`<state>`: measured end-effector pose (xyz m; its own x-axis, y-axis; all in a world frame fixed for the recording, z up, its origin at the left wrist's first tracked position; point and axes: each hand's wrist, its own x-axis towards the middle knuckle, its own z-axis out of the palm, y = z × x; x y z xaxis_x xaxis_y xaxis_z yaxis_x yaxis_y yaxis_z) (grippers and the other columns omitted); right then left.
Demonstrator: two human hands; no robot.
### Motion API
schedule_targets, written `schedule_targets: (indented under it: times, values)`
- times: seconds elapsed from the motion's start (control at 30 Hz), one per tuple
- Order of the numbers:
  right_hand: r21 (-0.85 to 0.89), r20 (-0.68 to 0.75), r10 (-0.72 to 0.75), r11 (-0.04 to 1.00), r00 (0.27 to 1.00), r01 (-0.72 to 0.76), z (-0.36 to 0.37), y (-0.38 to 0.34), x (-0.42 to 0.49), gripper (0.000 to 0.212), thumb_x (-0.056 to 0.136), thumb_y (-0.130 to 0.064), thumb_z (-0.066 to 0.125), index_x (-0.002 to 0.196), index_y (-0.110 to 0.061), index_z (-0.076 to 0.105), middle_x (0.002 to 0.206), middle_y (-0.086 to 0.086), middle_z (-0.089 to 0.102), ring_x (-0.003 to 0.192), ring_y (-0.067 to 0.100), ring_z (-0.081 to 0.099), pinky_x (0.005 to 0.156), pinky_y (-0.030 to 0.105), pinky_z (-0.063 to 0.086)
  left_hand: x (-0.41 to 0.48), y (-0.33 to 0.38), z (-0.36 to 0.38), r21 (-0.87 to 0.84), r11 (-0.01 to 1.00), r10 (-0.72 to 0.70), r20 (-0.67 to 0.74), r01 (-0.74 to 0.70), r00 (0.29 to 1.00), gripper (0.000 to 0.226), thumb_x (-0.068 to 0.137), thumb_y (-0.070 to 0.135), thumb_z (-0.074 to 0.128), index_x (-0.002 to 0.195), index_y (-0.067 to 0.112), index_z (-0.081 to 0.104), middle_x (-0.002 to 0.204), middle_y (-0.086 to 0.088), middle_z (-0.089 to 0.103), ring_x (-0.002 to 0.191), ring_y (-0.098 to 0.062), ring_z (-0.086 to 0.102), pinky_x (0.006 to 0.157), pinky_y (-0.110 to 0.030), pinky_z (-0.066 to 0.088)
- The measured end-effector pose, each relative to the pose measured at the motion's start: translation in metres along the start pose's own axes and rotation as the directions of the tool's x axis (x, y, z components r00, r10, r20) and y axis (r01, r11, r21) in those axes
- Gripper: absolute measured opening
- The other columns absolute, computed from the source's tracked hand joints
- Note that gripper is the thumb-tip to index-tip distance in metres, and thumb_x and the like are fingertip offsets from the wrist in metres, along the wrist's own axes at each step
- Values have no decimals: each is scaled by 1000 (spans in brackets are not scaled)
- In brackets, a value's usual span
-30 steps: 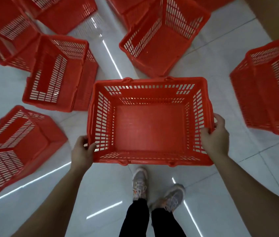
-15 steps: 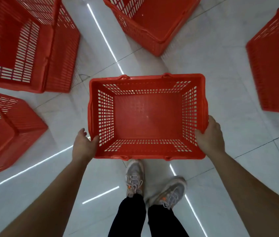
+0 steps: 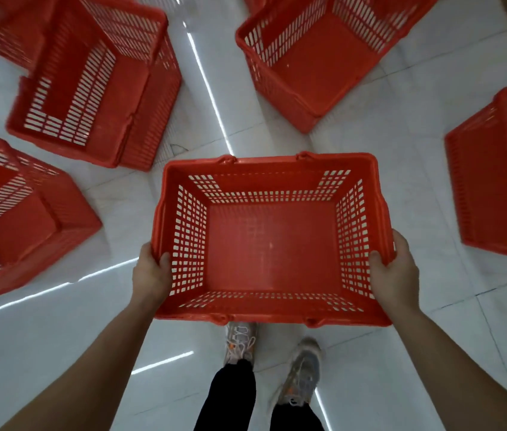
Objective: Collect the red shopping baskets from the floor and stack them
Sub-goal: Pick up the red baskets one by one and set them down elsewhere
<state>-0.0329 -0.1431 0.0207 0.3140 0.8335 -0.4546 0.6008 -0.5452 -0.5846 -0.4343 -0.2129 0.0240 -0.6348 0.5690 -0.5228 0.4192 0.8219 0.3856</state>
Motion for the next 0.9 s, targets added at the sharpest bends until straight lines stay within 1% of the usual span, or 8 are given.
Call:
schedule_targets:
  times: [0.1,0.2,0.37,0.47,0.53,0.63,0.77,0.9]
  values:
    - [-8,38,-48,999,998,48,-32,-61,-30,46,96,-23,55,140,-32,45,116,-5,65,99,19,61,93,43,50,-41,3,-64,-65,997,-37,-48,34,998,37,101,19,49,135,4,49,121,-21,64,106,-43,60,88,-46,45]
    - [-12,80,-87,996,993,88,-71,-132,-65,48,93,-20,57,139,-31,49,118,3,68,104,28,64,94,45,51,-88,9,-141,-151,984,-114,-94,99,989,36,99,18,51,133,6,52,119,-18,66,105,-40,62,89,-46,46]
    - [3,155,-231,972,961,233,-133,-255,-134,48,89,-20,59,134,-36,52,112,1,70,101,29,65,91,46,52,-166,11,-272,-299,946,-190,-206,123,960,33,97,16,54,129,7,57,113,-15,70,100,-37,65,85,-43,47]
    - [14,167,-297,954,940,299,-157,-326,-178,47,87,-20,60,131,-36,55,103,-2,71,96,27,66,84,39,51,-208,7,-337,-387,915,-224,-260,111,939,32,96,19,57,126,8,58,110,-14,70,97,-37,65,87,-46,50]
    - [25,176,-320,947,931,321,-169,-372,-204,47,84,-19,60,129,-32,58,99,-4,71,92,24,66,83,36,50,-230,6,-380,-441,892,-247,-291,99,924,31,95,19,57,125,9,59,109,-13,70,92,-32,64,85,-45,49]
    - [44,200,-367,930,908,366,-173,-430,-237,47,83,-20,61,129,-31,58,97,-6,71,87,20,67,81,33,50,-253,1,-433,-515,854,-270,-317,74,909,32,94,19,57,125,12,60,108,-9,70,88,-24,62,81,-40,48]
    - [66,203,-461,886,864,458,-158,-497,-266,47,82,-22,62,127,-34,59,95,-14,67,87,15,64,79,31,45,-254,-9,-494,-581,813,-299,-348,46,889,39,94,19,57,132,11,57,114,-9,67,101,-33,64,89,-46,50]
    - [70,195,-522,852,830,519,-127,-550,-284,46,80,-23,62,125,-32,61,87,-21,60,87,13,59,80,29,42,-238,-25,-537,-618,785,-335,-377,35,863,37,93,18,57,129,8,58,113,-10,67,100,-33,64,89,-47,51]
